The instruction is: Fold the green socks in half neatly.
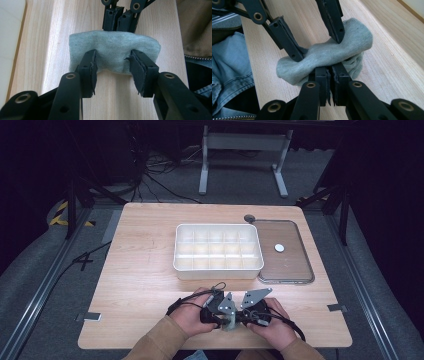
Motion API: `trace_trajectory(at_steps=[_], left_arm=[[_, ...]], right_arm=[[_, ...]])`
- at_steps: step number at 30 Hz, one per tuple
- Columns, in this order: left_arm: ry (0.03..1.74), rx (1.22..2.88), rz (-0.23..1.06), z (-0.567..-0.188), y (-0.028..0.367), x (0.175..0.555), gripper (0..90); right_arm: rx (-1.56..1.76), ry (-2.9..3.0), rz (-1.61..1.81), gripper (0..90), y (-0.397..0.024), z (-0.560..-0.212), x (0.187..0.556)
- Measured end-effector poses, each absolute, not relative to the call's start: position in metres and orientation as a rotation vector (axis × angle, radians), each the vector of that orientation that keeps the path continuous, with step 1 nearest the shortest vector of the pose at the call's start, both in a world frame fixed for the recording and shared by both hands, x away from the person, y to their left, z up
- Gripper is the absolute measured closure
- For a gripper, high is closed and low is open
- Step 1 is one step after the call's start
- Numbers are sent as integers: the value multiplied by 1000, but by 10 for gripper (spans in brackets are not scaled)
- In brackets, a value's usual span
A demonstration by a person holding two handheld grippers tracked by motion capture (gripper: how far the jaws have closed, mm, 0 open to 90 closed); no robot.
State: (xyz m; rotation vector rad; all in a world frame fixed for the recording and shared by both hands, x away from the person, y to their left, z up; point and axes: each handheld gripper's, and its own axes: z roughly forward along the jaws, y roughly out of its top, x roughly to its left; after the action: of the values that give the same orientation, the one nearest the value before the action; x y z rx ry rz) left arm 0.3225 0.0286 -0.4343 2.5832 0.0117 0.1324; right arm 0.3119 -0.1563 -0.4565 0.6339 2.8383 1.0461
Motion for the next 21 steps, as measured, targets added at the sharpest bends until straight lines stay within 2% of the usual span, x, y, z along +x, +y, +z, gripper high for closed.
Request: trace_trajectory(at_steps=[7, 10, 14, 19, 21], left_arm=[[41, 2593, 114, -437, 24, 324, 557], [109, 2586, 38, -442, 26, 329, 549], [121, 2591, 44, -441, 25, 327, 550], [138, 2593, 36, -439, 27, 328, 561], [157, 2581, 33, -441, 31, 330, 561]], right_arm=[[652, 2837, 1040, 856, -156, -457, 312], [651, 2833, 978, 859, -151, -454, 311], [653, 2838, 989, 855, -152, -454, 310], [733, 2809, 1015, 748, -160, -450, 312], [750, 2785, 1041, 750, -164, -444, 312]])
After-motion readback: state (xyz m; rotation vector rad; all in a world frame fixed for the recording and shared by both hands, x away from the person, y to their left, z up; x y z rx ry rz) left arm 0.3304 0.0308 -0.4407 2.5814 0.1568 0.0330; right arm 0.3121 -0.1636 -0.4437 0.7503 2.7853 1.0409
